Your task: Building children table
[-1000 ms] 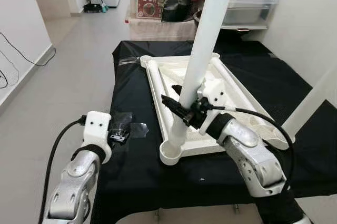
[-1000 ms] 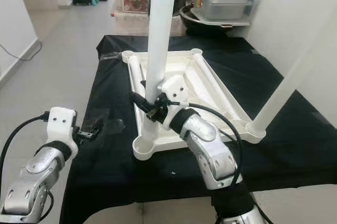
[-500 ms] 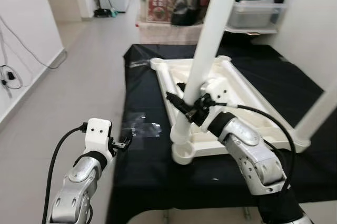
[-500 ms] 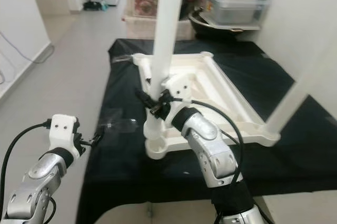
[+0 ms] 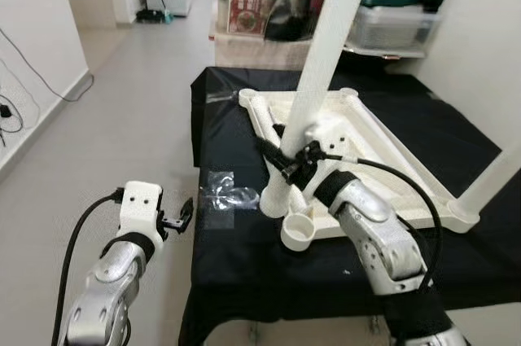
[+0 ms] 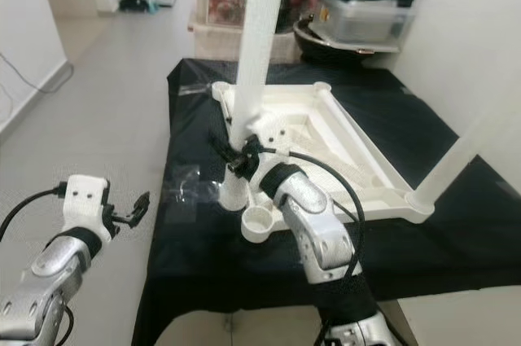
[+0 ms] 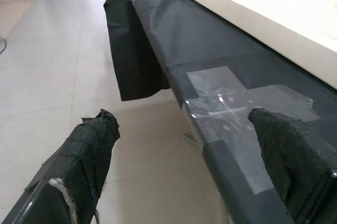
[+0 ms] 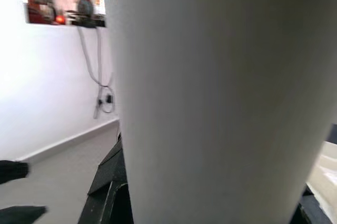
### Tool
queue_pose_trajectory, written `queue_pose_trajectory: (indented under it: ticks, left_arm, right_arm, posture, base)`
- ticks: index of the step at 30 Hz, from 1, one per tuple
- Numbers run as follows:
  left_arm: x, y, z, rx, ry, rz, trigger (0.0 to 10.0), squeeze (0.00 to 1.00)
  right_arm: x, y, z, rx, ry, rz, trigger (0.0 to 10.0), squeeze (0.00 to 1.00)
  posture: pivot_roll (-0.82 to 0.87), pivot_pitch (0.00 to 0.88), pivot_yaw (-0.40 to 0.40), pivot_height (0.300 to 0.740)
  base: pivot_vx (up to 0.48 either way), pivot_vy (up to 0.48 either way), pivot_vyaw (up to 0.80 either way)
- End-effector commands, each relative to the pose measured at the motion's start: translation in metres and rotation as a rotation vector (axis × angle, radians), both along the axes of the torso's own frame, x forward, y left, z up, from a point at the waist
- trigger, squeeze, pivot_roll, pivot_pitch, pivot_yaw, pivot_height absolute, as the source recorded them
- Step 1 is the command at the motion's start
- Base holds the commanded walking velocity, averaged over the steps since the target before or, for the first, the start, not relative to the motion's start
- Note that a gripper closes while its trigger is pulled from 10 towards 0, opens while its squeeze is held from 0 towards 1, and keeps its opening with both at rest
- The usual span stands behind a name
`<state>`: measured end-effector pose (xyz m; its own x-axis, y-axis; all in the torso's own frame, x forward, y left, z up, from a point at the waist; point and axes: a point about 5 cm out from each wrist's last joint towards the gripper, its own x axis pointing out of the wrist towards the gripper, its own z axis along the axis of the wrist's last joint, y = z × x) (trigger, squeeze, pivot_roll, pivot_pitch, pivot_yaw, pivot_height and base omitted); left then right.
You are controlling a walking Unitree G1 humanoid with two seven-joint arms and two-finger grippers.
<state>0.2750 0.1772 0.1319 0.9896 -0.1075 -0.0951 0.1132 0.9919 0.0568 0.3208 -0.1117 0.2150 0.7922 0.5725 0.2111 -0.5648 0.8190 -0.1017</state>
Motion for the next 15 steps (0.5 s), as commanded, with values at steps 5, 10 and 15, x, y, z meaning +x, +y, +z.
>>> queue_pose_trajectory:
  ticks: [5, 10, 15]
  left_arm:
    - [-0.002, -0.004, -0.007, 0.018, 0.018, -0.022, 10.0, 0.0]
    - [-0.001, -0.005, -0.006, 0.018, 0.017, -0.021, 10.0, 0.0]
    - [-0.002, -0.004, -0.009, 0.024, 0.022, -0.03, 10.0, 0.0]
  right_arm:
    - [0.007, -0.03, 0.009, -0.028, -0.032, -0.102, 10.0, 0.0]
    - [0.002, -0.032, 0.005, -0.057, -0.027, -0.077, 10.0, 0.0]
    - [-0.006, -0.031, -0.006, -0.116, 0.014, 0.017, 10.0, 0.0]
  posture:
    - [0.06, 0.0, -0.079, 0.74]
    - [0.06, 0.0, -0.078, 0.74]
    - [0.06, 0.0, -0.076, 0.74]
  base:
    - [0.0, 0.0, 0.0]
    - [0.0, 0.0, 0.0]
    - [0.0, 0.0, 0.0]
